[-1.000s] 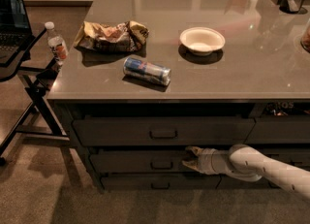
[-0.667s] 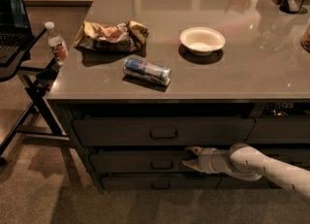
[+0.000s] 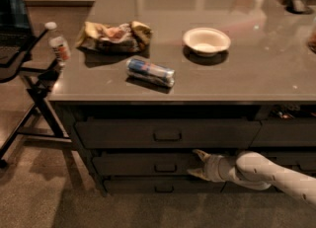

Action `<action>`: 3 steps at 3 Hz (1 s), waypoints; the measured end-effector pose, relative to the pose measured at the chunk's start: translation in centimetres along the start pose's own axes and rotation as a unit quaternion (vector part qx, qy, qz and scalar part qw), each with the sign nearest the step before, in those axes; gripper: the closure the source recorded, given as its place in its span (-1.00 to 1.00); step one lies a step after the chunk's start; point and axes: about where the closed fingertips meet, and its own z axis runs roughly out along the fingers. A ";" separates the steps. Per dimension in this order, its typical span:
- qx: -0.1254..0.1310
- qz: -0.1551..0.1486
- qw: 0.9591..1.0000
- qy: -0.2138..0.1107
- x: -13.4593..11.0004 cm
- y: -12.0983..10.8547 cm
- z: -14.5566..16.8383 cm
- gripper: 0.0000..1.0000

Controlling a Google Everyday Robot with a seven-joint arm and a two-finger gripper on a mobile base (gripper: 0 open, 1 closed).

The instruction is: Open middle drawer

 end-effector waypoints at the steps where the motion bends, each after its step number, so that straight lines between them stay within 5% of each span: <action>1: 0.001 -0.002 1.000 0.000 -0.2 -0.3 -0.1 0.68; 2: 0.001 -0.002 1.000 0.000 -0.4 -0.6 -0.2 1.00; 3: 0.000 -0.002 1.000 0.001 -0.4 -0.5 -0.2 1.00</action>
Offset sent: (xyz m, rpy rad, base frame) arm -0.1601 -0.0326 0.0028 -0.0729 0.0536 0.0361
